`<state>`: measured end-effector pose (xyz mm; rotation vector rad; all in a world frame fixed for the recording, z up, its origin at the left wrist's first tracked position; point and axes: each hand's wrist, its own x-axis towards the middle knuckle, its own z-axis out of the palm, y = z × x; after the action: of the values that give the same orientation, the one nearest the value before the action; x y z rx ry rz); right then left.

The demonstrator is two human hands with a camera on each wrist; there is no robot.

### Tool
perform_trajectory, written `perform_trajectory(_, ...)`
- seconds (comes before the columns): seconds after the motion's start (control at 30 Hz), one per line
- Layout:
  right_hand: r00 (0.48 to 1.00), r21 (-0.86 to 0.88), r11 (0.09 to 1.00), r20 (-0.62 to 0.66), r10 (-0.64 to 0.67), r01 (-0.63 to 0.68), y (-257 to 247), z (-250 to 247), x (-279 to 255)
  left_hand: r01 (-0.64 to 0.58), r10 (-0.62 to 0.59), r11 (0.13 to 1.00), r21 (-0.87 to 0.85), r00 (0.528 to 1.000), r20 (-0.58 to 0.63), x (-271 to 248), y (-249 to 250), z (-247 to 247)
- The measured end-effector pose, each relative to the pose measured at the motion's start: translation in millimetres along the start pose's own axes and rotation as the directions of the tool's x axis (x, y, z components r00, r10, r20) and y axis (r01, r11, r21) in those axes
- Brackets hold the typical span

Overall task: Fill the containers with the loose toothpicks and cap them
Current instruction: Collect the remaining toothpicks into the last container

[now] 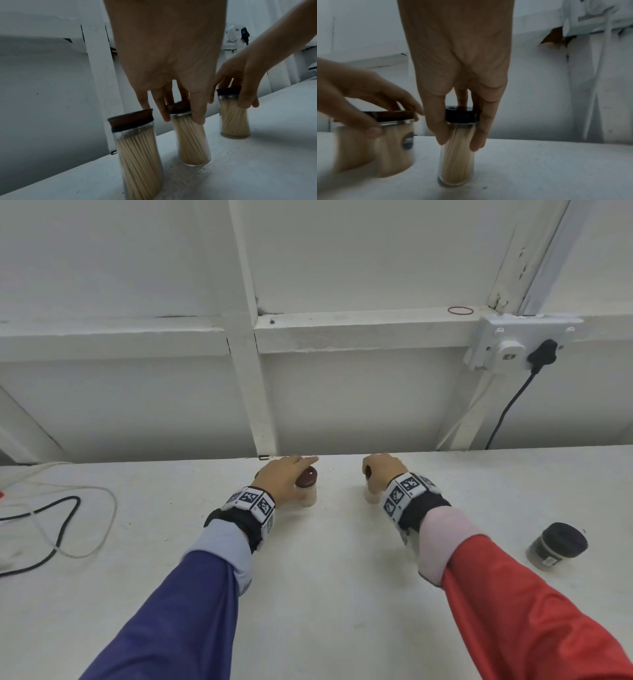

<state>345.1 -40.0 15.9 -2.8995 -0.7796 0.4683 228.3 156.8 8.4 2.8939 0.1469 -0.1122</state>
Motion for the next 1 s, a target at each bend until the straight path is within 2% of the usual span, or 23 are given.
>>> perform_trajectory(0.17, 0.996, 0.218, 0.972, 0.001, -0.085, 0.082, -22.1, 8.4, -4.8, 0.027, -0.027, 0.999, 0.018, 0.999, 0.024, 5.8, 5.8, 3.4)
perform_trajectory(0.33, 0.989, 0.203, 0.968, -0.034, -0.145, 0.149, -38.1, 26.0, -0.5, 0.036, -0.036, 0.999, 0.006, 0.999, 0.030, 5.6, 5.0, 4.9)
perform_trajectory(0.47, 0.987, 0.239, 0.959, 0.015, -0.159, 0.151, -28.5, 20.2, -1.0, 0.013, -0.013, 0.999, -0.052, 1.000, 0.003, 4.8, 7.7, 7.9)
perform_trajectory(0.57, 0.987, 0.403, 0.902, -0.107, -0.121, 0.154, -12.0, 5.4, -12.5, -0.122, 0.108, 0.987, -0.107, 0.986, -0.128, 6.9, 23.3, 8.0)
perform_trajectory(0.67, 0.966, 0.527, 0.842, -0.258, 0.028, 0.117, 13.9, -8.3, -28.2, -0.220, 0.196, 0.967, -0.128, 0.964, -0.178, 13.3, 60.4, 3.2)
perform_trajectory(0.77, 0.927, 0.583, 0.810, -0.336, 0.166, 0.067, 49.1, -17.0, -44.2, -0.296, 0.287, 0.940, -0.170, 0.955, -0.077, 25.2, 99.9, 5.5)
perform_trajectory(0.87, 0.889, 0.540, 0.841, -0.363, 0.280, -0.045, 95.1, -20.5, -60.6, -0.388, 0.415, 0.905, -0.178, 0.896, 0.157, 31.7, 140.3, 15.2)
perform_trajectory(0.93, 0.869, 0.445, 0.871, -0.327, 0.372, -0.206, 128.0, -20.3, -72.3, -0.434, 0.458, 0.889, -0.147, 0.848, 0.268, 31.3, 165.2, 25.7)
perform_trajectory(1.0, 0.856, 0.254, 0.871, -0.205, 0.474, -0.421, 157.7, -16.8, -84.7, -0.464, 0.484, 0.875, -0.140, 0.825, 0.291, 31.1, 182.7, 38.8)
